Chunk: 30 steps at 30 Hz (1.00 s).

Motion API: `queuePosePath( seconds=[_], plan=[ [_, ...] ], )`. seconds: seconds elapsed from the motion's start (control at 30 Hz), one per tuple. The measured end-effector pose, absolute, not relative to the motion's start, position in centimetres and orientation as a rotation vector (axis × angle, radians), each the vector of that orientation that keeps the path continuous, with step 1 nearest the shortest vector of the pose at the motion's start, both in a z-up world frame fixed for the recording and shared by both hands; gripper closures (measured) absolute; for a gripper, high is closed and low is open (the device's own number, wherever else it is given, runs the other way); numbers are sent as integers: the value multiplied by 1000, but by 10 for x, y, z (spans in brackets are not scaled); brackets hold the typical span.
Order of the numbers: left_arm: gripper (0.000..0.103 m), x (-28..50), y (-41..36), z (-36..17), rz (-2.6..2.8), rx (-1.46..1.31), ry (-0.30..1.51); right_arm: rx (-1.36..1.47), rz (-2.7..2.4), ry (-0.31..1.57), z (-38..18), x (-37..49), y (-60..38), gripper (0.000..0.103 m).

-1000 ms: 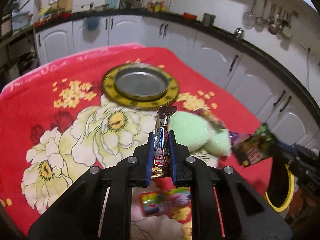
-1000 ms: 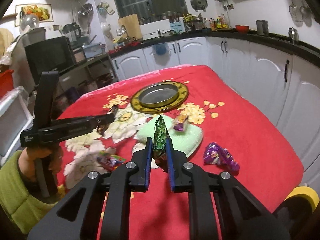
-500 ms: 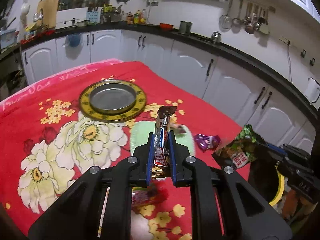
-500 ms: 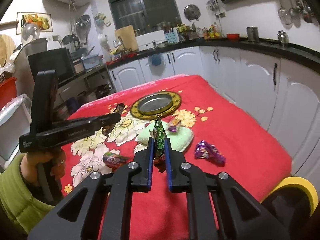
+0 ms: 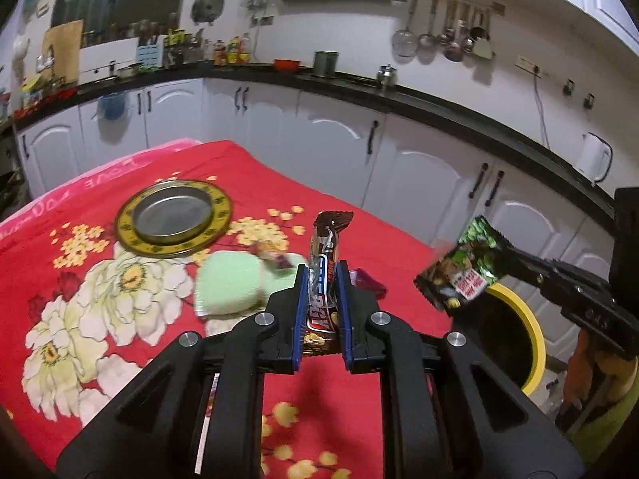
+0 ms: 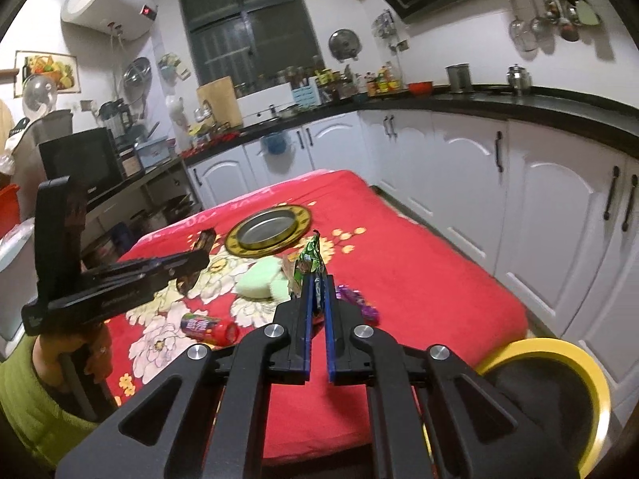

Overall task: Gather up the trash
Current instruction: 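Carry the chocolate bar and green snack bag in both tools over the bin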

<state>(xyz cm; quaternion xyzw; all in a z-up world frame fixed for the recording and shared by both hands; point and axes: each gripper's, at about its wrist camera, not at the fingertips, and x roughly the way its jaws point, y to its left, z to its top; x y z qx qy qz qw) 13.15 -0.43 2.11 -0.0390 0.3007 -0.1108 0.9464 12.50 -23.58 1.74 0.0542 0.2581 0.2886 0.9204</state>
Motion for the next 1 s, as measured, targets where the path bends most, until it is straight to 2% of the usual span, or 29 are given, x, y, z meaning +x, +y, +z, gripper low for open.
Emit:
queuePosePath(
  seconds=[1.0],
  plan=[
    [94, 127, -130, 9, -456, -25, 641, 186, 339, 495, 9, 97, -363, 98]
  ],
)
